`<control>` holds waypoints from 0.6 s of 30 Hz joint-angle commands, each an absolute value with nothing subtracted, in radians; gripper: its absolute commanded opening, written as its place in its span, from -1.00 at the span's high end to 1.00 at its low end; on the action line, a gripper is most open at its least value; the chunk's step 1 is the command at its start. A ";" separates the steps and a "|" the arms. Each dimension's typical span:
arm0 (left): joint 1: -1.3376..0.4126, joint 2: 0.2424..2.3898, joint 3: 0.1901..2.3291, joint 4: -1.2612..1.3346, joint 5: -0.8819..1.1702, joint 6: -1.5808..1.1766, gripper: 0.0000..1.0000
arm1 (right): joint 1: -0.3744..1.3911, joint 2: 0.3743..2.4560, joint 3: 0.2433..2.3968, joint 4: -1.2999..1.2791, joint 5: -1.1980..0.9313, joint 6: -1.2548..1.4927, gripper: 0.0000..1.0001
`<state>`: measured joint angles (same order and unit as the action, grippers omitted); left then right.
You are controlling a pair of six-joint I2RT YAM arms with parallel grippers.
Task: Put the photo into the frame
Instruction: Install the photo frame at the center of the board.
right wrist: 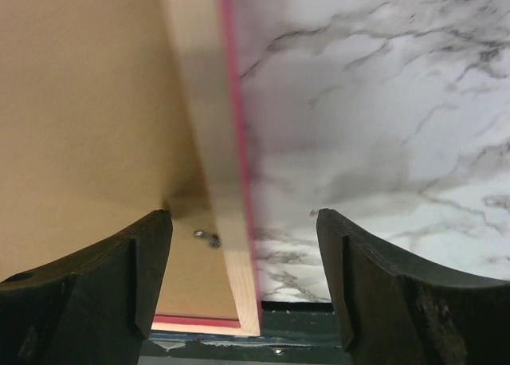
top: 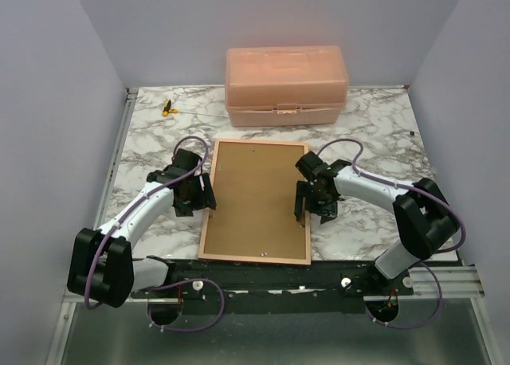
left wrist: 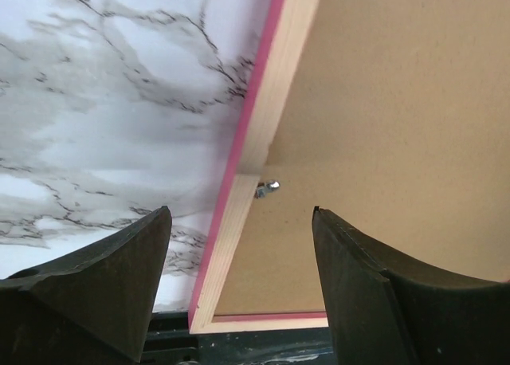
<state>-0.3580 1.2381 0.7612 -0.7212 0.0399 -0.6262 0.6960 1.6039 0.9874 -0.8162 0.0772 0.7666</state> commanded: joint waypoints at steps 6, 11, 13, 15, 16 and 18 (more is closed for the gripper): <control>-0.253 1.339 0.743 -0.597 0.314 -0.571 -0.45 | 0.511 1.605 0.878 -0.588 -0.246 0.675 -0.65; -0.255 1.407 0.717 -0.518 0.444 -0.605 -0.37 | 0.499 1.635 0.858 -0.512 -0.323 0.696 -0.65; -0.264 1.399 0.697 -0.486 0.474 -0.629 -0.35 | 0.497 1.635 0.853 -0.505 -0.344 0.699 -0.64; -0.278 1.377 0.682 -0.473 0.480 -0.647 -0.35 | 0.497 1.626 0.846 -0.512 -0.347 0.697 -0.64; -0.284 1.366 0.678 -0.475 0.480 -0.654 -0.34 | 0.497 1.618 0.846 -0.523 -0.343 0.696 -0.64; -0.300 1.340 0.665 -0.483 0.480 -0.665 -0.34 | 0.497 1.597 0.839 -0.544 -0.337 0.694 -0.64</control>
<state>-0.2581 1.3865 0.6979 -0.5320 0.3557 -0.6060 0.4931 1.6001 0.8791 -0.5865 -0.3046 0.7052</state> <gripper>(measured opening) 0.676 0.820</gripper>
